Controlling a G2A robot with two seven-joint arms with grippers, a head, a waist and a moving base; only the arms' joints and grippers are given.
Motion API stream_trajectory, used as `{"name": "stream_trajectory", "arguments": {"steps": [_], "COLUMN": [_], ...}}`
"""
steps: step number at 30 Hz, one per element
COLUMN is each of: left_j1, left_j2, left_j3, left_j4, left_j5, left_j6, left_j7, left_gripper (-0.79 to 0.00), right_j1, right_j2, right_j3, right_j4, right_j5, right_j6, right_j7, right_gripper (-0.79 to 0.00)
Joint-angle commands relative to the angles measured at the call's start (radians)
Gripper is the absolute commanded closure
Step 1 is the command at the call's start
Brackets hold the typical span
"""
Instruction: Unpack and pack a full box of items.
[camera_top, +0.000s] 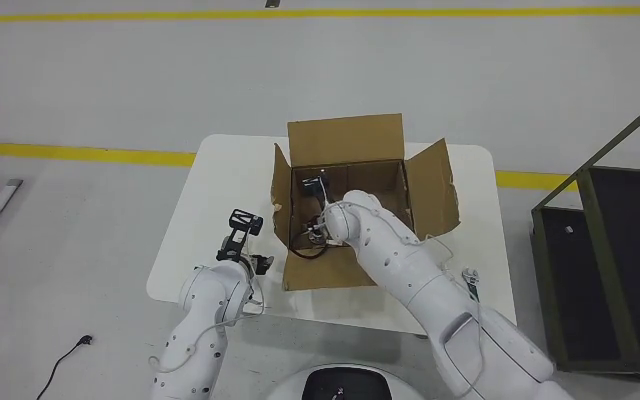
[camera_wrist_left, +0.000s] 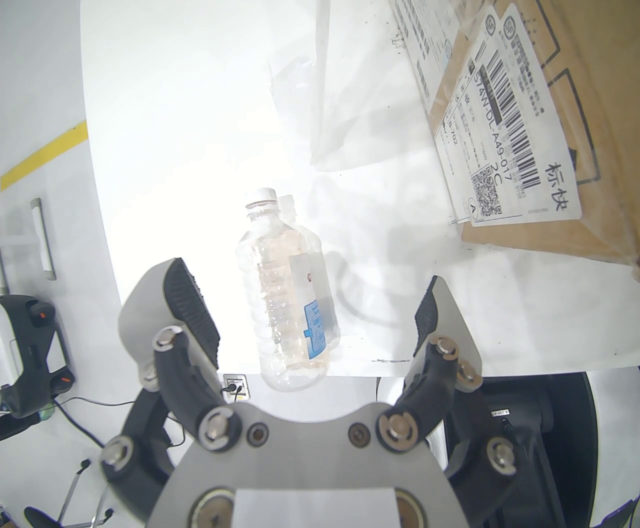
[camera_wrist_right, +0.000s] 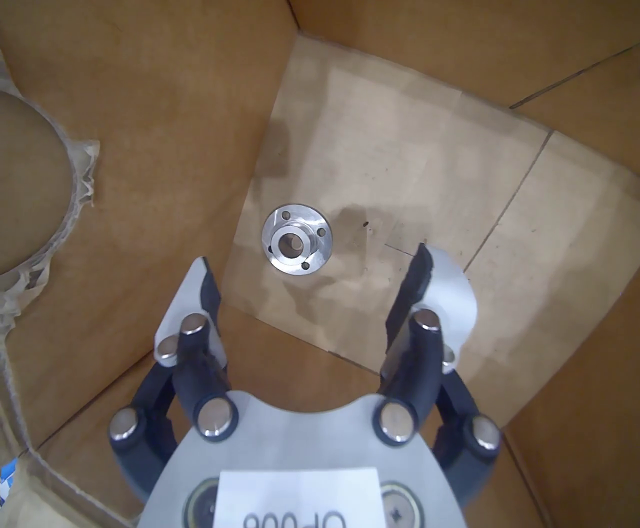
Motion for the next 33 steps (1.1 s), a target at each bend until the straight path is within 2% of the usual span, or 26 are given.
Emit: {"name": "stream_trajectory", "arguments": {"steps": [1,7,8,9,10,13,20,33], "left_j1": [0.000,0.000,0.000,0.000,0.000,0.000,0.000,0.000], "left_j2": [0.000,0.000,0.000,0.000,0.000,0.000,0.000,0.000], "left_j3": [0.000,0.000,0.000,0.000,0.000,0.000,0.000,0.000], "left_j4": [0.000,0.000,0.000,0.000,0.000,0.000,0.000,0.000], "left_j5": [0.000,0.000,0.000,0.000,0.000,0.000,0.000,0.000], "left_j6": [0.000,0.000,0.000,0.000,0.000,0.000,0.000,0.000], "left_j7": [0.000,0.000,0.000,0.000,0.000,0.000,0.000,0.000], "left_gripper": [-0.785,-0.785,-0.785,-0.785,-0.785,-0.785,-0.785,-0.785], "right_j1": [-0.004,0.002,0.003,0.006,0.008,0.017,0.035,0.058], "right_j2": [0.000,-0.014,-0.016,-0.020,-0.022,-0.034,-0.060,-0.109], "right_j3": [-0.001,-0.022,-0.023,-0.027,-0.028,-0.036,-0.050,-0.060], "right_j4": [-0.010,-0.016,-0.014,-0.006,-0.003,0.025,0.093,0.210], "right_j5": [-0.012,-0.050,-0.050,-0.053,-0.054,-0.058,-0.056,-0.034], "right_j6": [0.005,0.030,0.031,0.031,0.031,0.025,0.010,-0.029], "right_j7": [0.006,0.043,0.045,0.049,0.050,0.051,0.034,-0.007], "right_gripper": [-0.785,-0.767,-0.560,-0.459,-0.409,-0.342,-0.311,-0.345]}}
